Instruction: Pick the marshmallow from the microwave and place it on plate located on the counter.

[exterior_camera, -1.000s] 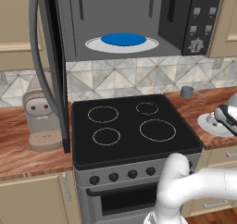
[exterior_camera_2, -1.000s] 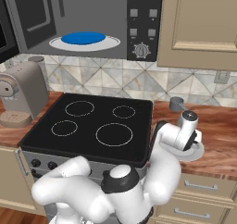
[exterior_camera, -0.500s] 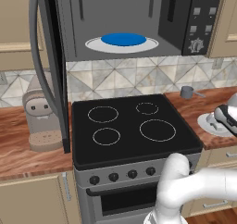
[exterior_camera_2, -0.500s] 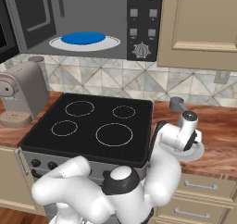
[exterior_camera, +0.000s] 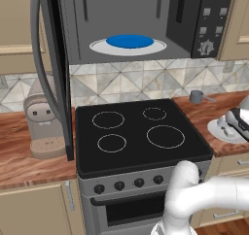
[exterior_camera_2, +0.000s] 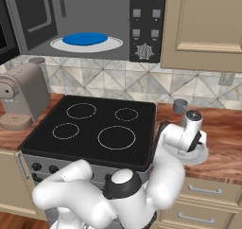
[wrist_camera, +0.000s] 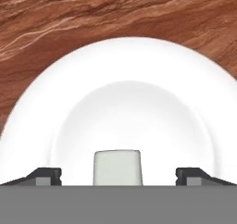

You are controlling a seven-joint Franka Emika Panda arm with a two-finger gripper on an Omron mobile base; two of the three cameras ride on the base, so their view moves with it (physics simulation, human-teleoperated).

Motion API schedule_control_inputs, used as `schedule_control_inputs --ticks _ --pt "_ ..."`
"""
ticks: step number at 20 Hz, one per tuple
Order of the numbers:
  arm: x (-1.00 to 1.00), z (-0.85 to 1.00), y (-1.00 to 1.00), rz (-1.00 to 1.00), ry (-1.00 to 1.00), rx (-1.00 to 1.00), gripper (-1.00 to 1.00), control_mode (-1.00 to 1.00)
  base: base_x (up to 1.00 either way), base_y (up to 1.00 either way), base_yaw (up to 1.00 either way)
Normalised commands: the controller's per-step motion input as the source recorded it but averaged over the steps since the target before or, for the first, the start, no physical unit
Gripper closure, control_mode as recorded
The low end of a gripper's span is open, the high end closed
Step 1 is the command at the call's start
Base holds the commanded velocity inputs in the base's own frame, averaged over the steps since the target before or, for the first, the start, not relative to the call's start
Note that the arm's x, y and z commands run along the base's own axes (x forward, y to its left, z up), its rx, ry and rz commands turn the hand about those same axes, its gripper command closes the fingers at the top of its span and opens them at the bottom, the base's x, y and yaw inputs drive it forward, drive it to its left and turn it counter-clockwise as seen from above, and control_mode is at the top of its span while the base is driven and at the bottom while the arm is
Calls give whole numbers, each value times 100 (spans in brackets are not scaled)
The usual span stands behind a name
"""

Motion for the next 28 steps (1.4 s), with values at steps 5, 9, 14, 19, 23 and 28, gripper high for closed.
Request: schedule_control_inputs --ticks 5,9,14,19,23,28 --pt "-21 67 2 -1 0 0 -100 -100 0 0 0" --pt "-57 54 44 0 -1 0 -100 -100 0 0 0" --pt "-57 34 95 0 0 -4 -100 -100 0 0 0" --pt "-38 42 100 0 0 -2 -100 -100 0 0 0" --pt "-24 47 100 0 0 0 -100 -100 0 0 0" --pt "-28 46 96 0 0 0 -100 -100 0 0 0"
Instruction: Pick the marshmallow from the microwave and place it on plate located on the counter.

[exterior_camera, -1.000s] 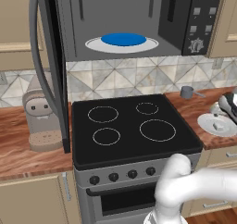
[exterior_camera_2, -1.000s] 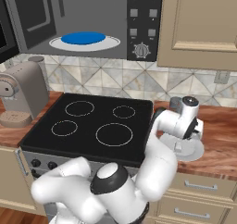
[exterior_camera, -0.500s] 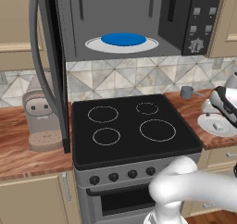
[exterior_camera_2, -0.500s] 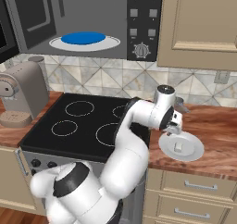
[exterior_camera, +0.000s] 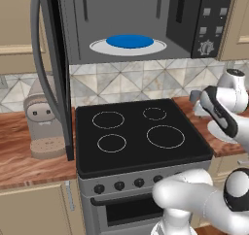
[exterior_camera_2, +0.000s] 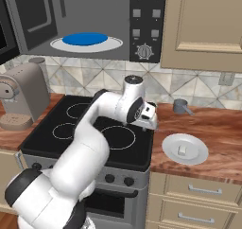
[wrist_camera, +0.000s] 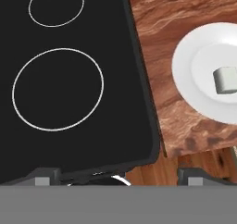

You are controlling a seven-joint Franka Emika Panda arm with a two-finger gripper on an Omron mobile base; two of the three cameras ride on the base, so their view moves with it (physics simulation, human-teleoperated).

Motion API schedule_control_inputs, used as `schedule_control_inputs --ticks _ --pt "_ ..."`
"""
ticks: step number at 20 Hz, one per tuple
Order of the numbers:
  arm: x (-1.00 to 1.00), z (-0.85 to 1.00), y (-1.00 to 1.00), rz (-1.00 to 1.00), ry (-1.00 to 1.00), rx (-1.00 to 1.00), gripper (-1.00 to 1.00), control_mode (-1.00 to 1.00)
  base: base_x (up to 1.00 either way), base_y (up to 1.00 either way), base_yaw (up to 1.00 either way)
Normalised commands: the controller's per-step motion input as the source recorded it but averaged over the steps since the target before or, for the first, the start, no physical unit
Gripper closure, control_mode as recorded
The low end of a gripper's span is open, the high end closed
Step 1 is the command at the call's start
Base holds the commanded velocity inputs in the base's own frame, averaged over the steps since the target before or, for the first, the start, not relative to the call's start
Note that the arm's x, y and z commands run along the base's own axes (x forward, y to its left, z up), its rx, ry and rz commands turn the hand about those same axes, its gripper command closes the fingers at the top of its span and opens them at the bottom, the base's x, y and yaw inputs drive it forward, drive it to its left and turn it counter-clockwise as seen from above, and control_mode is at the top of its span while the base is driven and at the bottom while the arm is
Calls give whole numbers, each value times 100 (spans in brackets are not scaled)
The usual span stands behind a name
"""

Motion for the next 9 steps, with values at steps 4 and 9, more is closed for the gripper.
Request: schedule_control_inputs --ticks 4,9 --pt "-37 52 98 0 -1 0 -100 -100 0 0 0" --pt "-38 57 99 0 -4 0 -100 -100 0 0 0"
